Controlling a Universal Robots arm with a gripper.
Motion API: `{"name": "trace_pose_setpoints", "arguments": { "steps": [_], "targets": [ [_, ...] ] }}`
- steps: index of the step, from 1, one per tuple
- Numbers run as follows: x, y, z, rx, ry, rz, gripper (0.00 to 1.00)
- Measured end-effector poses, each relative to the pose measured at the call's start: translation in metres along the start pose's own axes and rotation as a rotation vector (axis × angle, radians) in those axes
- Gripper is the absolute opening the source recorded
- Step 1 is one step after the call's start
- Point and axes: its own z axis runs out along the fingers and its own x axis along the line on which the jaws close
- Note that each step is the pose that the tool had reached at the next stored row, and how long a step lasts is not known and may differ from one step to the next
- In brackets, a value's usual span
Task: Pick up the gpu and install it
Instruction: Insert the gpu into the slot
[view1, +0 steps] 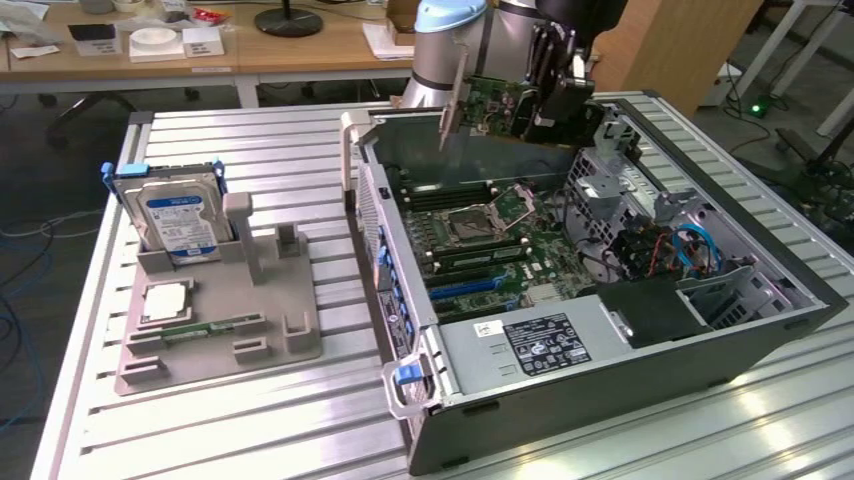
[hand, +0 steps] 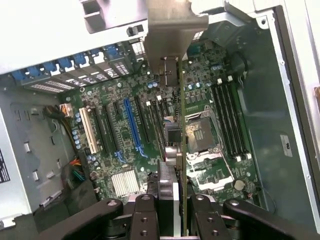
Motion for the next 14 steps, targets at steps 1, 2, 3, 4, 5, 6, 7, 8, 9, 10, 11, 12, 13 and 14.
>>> {"name": "trace_pose_setpoints", "arguments": {
  "steps": [1, 2, 3, 4, 5, 6, 7, 8, 9, 10, 11, 12, 13, 14],
  "targets": [
    [0.0000, 0.0000, 0.0000, -0.0002, 0.0003, -0.010, 0.29],
    [0.0000, 0.0000, 0.0000, -0.0002, 0.0006, -0.019, 0.29],
    [0.0000, 0.0000, 0.0000, -0.0003, 0.0009, -0.029, 0.29],
    [0.0000, 0.0000, 0.0000, -0.0004, 0.0012, -0.040, 0.29],
    [0.0000, 0.0000, 0.0000, -0.0005, 0.0015, -0.050, 0.29],
    [0.0000, 0.0000, 0.0000, -0.0007, 0.0019, -0.062, 0.29],
    [0.0000, 0.0000, 0.0000, -0.0008, 0.0023, -0.073, 0.29],
    [0.0000, 0.0000, 0.0001, -0.0009, 0.0026, -0.083, 0.29],
    [0.0000, 0.0000, 0.0001, -0.0010, 0.0028, -0.093, 0.29],
    [0.0000, 0.0000, 0.0001, -0.0010, 0.0031, -0.102, 0.29],
    [0.0000, 0.0000, 0.0002, -0.0011, 0.0034, -0.112, 0.29],
    [0.0000, -0.0001, 0.0003, -0.0007, 0.0036, -0.122, 0.29],
    [0.0000, -0.0001, 0.0004, 0.0005, 0.0037, -0.131, 0.29],
    [0.0000, 0.0000, 0.0005, 0.0035, 0.0035, -0.138, 0.29]
  ]
}}
